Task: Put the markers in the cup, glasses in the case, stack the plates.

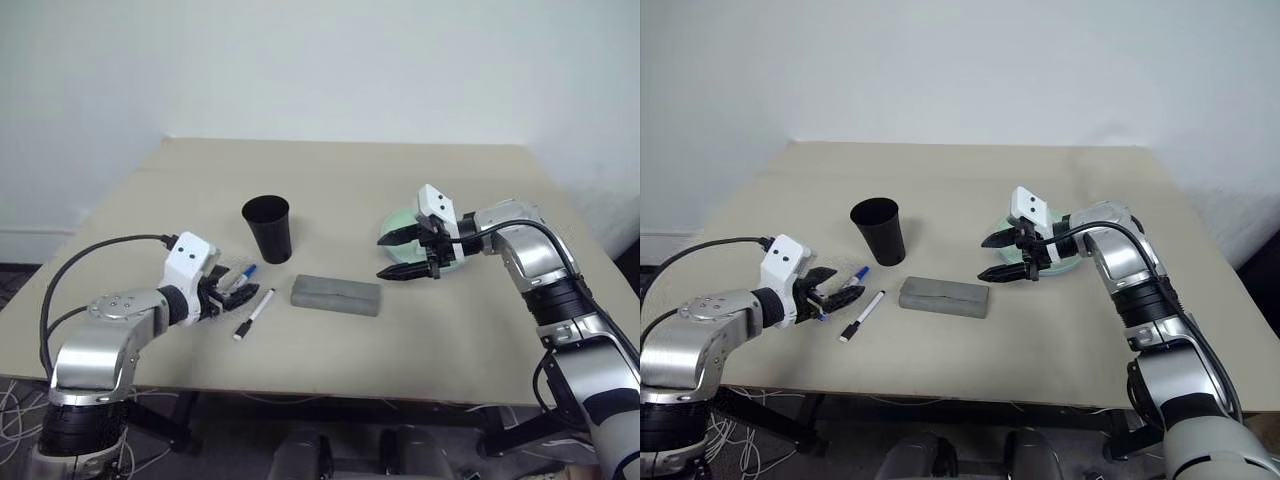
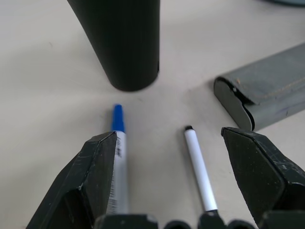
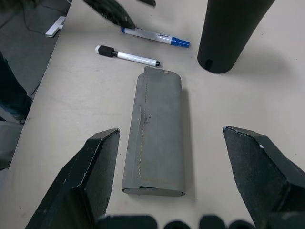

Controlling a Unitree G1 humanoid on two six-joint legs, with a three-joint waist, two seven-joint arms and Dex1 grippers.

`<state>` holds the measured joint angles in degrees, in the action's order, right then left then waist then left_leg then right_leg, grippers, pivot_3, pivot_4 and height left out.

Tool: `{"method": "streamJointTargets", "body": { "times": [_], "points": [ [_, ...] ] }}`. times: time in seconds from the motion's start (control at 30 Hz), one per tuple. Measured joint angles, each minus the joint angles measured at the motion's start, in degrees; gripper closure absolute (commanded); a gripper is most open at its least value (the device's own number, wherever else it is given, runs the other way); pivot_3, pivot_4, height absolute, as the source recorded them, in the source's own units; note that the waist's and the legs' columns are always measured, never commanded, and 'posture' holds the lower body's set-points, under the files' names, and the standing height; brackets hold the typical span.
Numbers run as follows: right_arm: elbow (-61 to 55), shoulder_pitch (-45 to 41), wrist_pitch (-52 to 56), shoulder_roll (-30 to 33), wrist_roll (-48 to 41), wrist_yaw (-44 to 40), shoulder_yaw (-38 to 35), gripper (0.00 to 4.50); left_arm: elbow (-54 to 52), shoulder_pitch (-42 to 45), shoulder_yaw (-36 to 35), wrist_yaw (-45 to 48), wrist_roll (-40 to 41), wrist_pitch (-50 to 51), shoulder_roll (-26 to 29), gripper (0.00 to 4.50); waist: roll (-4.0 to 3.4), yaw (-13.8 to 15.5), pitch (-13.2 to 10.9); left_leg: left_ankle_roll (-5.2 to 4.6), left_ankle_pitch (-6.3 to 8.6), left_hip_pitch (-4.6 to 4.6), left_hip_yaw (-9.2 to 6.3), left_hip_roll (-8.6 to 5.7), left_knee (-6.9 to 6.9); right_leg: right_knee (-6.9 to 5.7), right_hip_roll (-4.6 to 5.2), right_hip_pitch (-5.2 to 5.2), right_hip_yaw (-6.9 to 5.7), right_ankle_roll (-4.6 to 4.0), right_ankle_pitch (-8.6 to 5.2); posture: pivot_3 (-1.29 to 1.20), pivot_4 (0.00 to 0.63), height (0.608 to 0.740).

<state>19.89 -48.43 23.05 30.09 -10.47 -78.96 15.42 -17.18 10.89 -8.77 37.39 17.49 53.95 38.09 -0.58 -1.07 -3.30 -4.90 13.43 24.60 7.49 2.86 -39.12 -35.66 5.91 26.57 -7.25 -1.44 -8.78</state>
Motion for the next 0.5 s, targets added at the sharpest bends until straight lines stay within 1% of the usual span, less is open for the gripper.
{"method": "streamJointTargets", "body": {
  "times": [0.2, 0.3, 0.5],
  "points": [
    [0.1, 0.0, -0.4, -0.2, 0.0, 0.0, 0.1, 0.73, 2.7, 5.4, 3.5, -4.0, -0.1, 5.1, -0.8, 0.70, 0.01, 0.0, 0.0, 0.01, -0.01, -0.01, -0.01, 0.00, -0.02, -0.01, 0.00, -0.04, -0.01, 0.00, 0.00, 0.00, 0.000, 0.727],
    [0.2, 0.0, -0.4, -0.4, 0.0, 0.0, 0.1, 0.73, 4.2, 8.6, 7.0, -5.7, -1.3, 7.3, -0.7, 0.70, 0.02, 0.0, 0.0, 0.01, -0.01, -0.02, 0.00, -0.01, -0.03, -0.02, -0.01, -0.04, -0.01, 0.01, 0.00, 0.00, 0.000, 0.727],
    [0.2, 0.0, -0.4, -0.5, 0.0, 0.0, 0.1, 0.73, 5.9, 11.9, 11.5, -7.6, -1.3, 12.3, -1.5, 0.70, 0.02, 0.0, 0.0, 0.03, -0.01, -0.01, 0.00, -0.01, 0.02, -0.03, -0.03, 0.02, 0.00, 0.04, 0.02, 0.00, 0.000, 0.727]
  ]
}}
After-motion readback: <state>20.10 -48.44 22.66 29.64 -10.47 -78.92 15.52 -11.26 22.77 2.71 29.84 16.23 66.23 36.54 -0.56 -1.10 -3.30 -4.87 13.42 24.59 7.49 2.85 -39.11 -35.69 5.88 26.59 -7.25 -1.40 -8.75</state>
